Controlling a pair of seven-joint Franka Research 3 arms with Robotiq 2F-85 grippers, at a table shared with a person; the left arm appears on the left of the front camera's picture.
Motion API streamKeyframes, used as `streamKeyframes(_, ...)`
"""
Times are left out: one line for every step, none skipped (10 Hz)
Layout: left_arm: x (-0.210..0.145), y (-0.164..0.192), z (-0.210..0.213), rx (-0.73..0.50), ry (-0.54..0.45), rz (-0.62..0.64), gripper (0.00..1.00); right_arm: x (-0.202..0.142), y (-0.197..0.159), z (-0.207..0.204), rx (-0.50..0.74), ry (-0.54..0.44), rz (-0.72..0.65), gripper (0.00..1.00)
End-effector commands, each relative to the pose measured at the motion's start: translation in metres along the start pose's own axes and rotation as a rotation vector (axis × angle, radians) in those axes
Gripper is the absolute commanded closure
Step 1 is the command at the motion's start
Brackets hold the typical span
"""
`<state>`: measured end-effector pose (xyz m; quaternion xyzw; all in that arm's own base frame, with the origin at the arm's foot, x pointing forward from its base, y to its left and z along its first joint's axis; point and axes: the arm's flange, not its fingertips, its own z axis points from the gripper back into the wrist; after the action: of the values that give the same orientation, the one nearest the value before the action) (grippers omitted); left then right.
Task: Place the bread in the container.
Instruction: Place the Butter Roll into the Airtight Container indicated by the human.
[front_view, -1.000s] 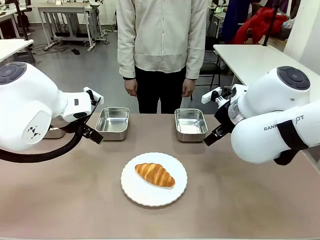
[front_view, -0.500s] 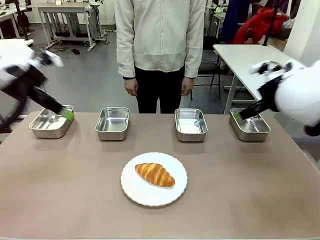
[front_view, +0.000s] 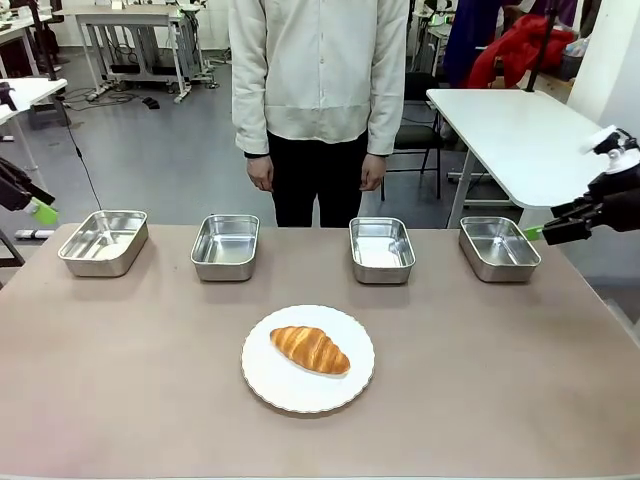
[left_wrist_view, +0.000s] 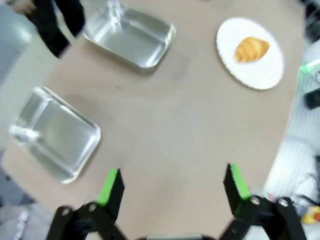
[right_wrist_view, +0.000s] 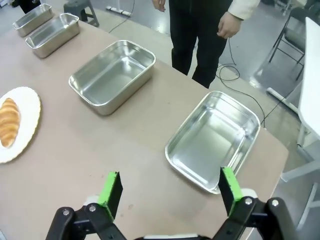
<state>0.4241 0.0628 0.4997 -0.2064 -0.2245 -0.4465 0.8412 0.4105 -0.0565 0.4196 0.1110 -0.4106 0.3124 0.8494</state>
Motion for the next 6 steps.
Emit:
streamKeyframes(0.012, -0.021, -0.003, 0.008, -0.024, 0.019, 0.0, 0.016, 0.016, -0.007, -0.014, 0.034, -0.018, 0.0)
streamKeyframes(0.012, -0.021, -0.003, 0.008, -0.024, 0.019, 0.0, 0.016, 0.016, -0.007, -0.014, 0.034, -0.018, 0.0)
streamKeyframes(0.012, -0.021, -0.003, 0.008, -0.024, 0.019, 0.0, 0.016, 0.016, -0.007, -0.014, 0.034, -0.018, 0.0)
streamKeyframes(0.016, -0.016, -0.004, 0.009, -0.004, 0.003, 0.0, 0.012, 0.014, -0.007, 0.008, 0.019, -0.007, 0.0)
streamKeyframes(0.024, -0.005, 0.007, -0.017, -0.035, -0.033, 0.0, 0.041, -0.002, 0.001, 0.023, 0.018, -0.025, 0.0)
streamKeyframes(0.029, 0.004, 0.016, -0.045, -0.051, -0.069, 0.0, 0.063, -0.017, 0.007, 0.043, 0.028, -0.036, 0.0)
